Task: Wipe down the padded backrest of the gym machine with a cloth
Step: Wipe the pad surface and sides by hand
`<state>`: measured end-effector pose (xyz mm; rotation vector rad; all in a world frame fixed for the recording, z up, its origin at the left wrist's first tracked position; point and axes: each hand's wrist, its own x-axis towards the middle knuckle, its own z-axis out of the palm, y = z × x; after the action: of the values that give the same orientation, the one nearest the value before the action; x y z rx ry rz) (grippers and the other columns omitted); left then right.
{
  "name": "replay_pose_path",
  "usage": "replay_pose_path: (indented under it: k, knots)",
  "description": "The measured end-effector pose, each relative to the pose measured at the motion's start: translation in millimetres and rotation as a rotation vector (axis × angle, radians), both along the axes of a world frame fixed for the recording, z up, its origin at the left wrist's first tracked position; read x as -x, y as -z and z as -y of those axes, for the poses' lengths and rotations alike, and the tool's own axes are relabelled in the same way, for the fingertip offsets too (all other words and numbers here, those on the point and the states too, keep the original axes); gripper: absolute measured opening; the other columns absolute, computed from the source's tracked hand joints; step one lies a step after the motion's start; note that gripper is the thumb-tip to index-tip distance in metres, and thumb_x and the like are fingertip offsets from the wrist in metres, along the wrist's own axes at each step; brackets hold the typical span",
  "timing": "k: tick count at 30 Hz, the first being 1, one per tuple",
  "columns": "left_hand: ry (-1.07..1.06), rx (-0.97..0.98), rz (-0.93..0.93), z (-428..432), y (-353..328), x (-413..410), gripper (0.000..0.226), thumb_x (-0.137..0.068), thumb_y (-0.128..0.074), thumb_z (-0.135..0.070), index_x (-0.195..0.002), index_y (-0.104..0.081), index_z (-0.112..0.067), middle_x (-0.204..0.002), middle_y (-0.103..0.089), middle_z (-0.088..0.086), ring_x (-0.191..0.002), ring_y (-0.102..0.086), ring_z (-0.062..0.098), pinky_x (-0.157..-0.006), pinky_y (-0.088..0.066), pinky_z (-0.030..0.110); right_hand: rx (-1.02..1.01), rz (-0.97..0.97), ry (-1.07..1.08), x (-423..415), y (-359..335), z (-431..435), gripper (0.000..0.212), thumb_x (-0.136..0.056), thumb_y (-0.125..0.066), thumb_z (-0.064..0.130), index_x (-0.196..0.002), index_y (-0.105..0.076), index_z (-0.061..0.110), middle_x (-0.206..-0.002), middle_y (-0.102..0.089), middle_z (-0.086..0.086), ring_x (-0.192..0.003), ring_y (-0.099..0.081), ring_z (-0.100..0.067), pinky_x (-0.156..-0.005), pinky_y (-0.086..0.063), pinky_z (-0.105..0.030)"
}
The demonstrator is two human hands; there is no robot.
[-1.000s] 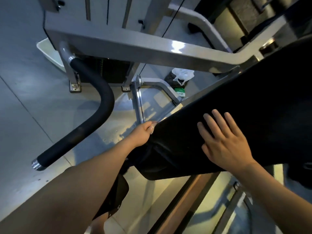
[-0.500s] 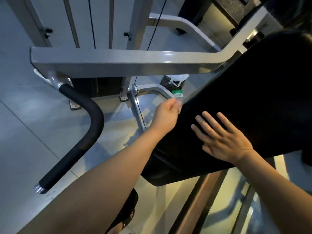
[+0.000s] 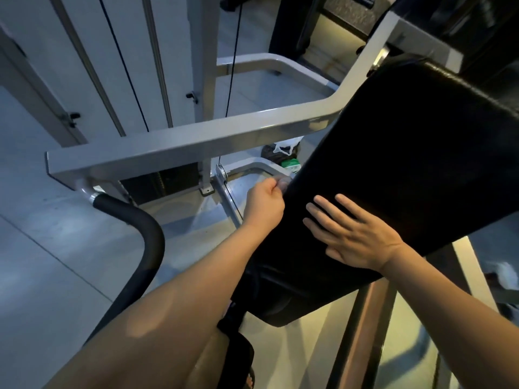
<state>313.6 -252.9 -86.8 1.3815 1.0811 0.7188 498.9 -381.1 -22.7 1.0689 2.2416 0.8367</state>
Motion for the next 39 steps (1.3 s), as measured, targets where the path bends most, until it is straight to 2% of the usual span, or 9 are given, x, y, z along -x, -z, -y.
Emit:
replay_pose_path:
  k: [2,6,11,14,17,21,28,33,39]
  knots:
    - [0.004,-0.116,0.060,-13.3,-42.5,-11.8,0.030,-0.104,-0.051,-0.022,-0.077,-0.060,-0.013,-0.062,-0.054,-0.008,-0.063,-0.050,0.011,-0.059,-0.040,0.028,0.006,-0.013,0.002,0.1,-0.9,0.6,0.073,-0.096,-0.048,0.050,-0.156,-0.035,0.011,-0.163,-0.026,-0.022,-0.155,-0.011,-0.040,-0.127,-0.001,-0.055]
    - [0.057,-0.278,0.175,-17.6,-84.9,-16.9,0.036,-0.107,-0.049,-0.023,-0.073,-0.053,-0.014,-0.061,-0.046,-0.002,-0.060,-0.044,0.014,-0.061,-0.040,0.033,0.006,-0.046,-0.006,-0.1,-1.6,0.9,0.071,-0.097,-0.048,0.050,-0.156,-0.037,0.010,-0.163,-0.028,-0.022,-0.155,-0.013,-0.039,-0.127,0.000,-0.055]
    - [0.070,-0.172,0.063,13.8,-32.3,8.9,0.023,-0.107,-0.052,-0.023,-0.115,-0.073,-0.020,-0.082,-0.070,-0.006,-0.085,-0.068,0.013,-0.084,-0.053,0.030,-0.014,-0.041,-0.012,-1.2,-0.6,1.9,0.071,-0.097,-0.045,0.050,-0.156,-0.035,0.011,-0.163,-0.027,-0.022,-0.155,-0.013,-0.039,-0.126,-0.001,-0.055]
    - [-0.001,-0.194,0.005,3.9,-46.7,-6.1,0.026,-0.105,-0.051,-0.021,-0.092,-0.067,-0.006,-0.070,-0.062,0.009,-0.065,-0.051,0.013,-0.071,-0.051,0.045,-0.008,-0.048,-0.003,-1.7,-1.6,2.7,0.070,-0.098,-0.043,0.050,-0.156,-0.035,0.011,-0.163,-0.028,-0.021,-0.155,-0.014,-0.039,-0.126,-0.002,-0.055]
    - [-0.016,-0.301,0.066,-10.3,-97.5,-25.7,0.031,-0.105,-0.052,-0.021,-0.078,-0.062,-0.010,-0.061,-0.054,0.004,-0.059,-0.046,0.013,-0.062,-0.044,0.040,-0.019,-0.042,0.005,-1.8,-2.0,4.6,0.071,-0.098,-0.043,0.052,-0.156,-0.035,0.013,-0.164,-0.028,-0.020,-0.155,-0.014,-0.038,-0.126,0.000,-0.055]
    - [0.027,-0.378,0.187,-22.5,-138.3,-37.8,0.026,-0.106,-0.049,-0.025,-0.101,-0.074,-0.020,-0.070,-0.066,-0.008,-0.069,-0.062,0.015,-0.072,-0.055,0.039,-0.028,-0.036,-0.002,-1.8,-3.1,6.8,0.072,-0.097,-0.043,0.053,-0.156,-0.036,0.012,-0.164,-0.029,-0.019,-0.154,-0.020,-0.036,-0.126,-0.002,-0.054]
    - [0.101,-0.313,0.006,-0.7,-109.7,-9.4,0.039,-0.107,-0.047,-0.029,-0.074,-0.055,-0.011,-0.060,-0.056,-0.002,-0.061,-0.061,0.023,-0.069,-0.054,0.046,0.019,-0.132,0.034,7.8,-16.3,11.5,0.064,-0.091,-0.054,0.046,-0.146,-0.050,0.014,-0.161,-0.035,-0.016,-0.153,-0.025,-0.035,-0.126,-0.007,-0.054]
    - [0.066,-0.333,0.008,-2.9,-143.2,-23.0,0.037,-0.102,-0.045,-0.029,-0.073,-0.052,-0.007,-0.060,-0.048,0.005,-0.056,-0.049,0.020,-0.059,-0.050,0.044,-0.358,-0.440,0.213,2.1,-59.5,32.4,0.054,-0.078,-0.061,0.035,-0.127,-0.068,0.014,-0.153,-0.049,-0.016,-0.147,-0.040,-0.036,-0.123,-0.025,-0.056]
    - [0.066,-0.469,0.152,-24.0,-211.0,-53.7,0.028,-0.107,-0.048,-0.027,-0.084,-0.061,-0.021,-0.068,-0.053,0.003,-0.062,-0.052,0.022,-0.066,-0.045,0.039,-0.470,-0.361,0.169,-40.6,-68.5,40.0,0.059,-0.090,-0.053,0.038,-0.146,-0.056,0.020,-0.160,-0.039,-0.013,-0.151,-0.033,-0.030,-0.120,-0.030,-0.057]
